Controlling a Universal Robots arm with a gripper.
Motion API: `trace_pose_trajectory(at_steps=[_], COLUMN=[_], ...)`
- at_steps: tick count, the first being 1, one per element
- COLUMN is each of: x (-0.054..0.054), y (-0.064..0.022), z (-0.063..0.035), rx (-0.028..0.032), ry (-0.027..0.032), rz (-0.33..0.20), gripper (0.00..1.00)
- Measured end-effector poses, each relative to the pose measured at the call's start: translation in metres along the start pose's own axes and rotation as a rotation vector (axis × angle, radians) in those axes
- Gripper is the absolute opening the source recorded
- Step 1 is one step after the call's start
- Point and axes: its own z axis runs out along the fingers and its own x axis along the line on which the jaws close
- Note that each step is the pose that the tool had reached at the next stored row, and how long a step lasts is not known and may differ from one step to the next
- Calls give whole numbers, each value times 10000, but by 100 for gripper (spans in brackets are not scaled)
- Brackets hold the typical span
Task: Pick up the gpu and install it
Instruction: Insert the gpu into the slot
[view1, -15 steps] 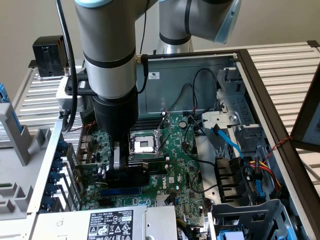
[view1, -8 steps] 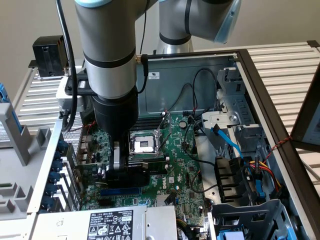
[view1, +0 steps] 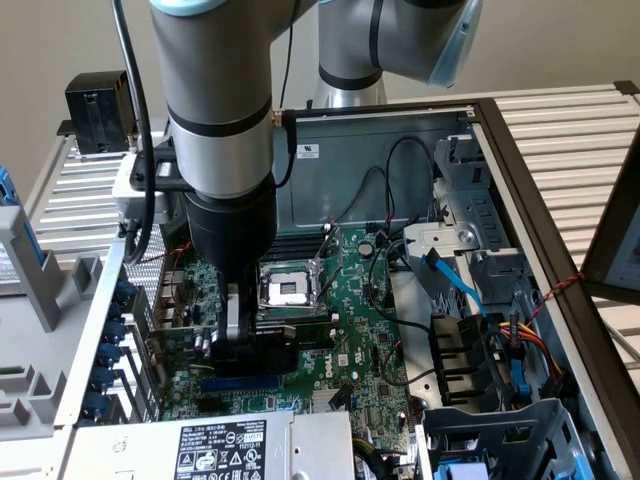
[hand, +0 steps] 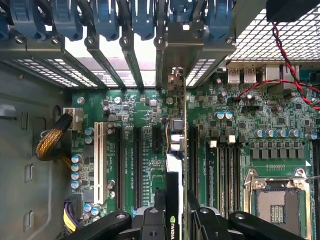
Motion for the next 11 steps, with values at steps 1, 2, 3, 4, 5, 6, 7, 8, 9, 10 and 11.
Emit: trace_pose_trajectory(at_steps=[1,2,3,4,5,6,7,8,9,10,11], x=[0,0,1,0,0,0,0,0,0,-1,-1], y=[-1,-1,0,0,-1,-1,-2,-1,-1,-1,-1], z=[1,4,5,8,14,17,19,20,20,21,21], rx=[-33,-61,-77,-87,-91,-94,-96,-98,-98,-99,-99], ry=[11,22,25,29,37,48,57,63,64,63,62], rz=[0,0,3,3,4,3,4,4,5,5,5], gripper=[26,26,26,26,26,26,26,26,26,26,26])
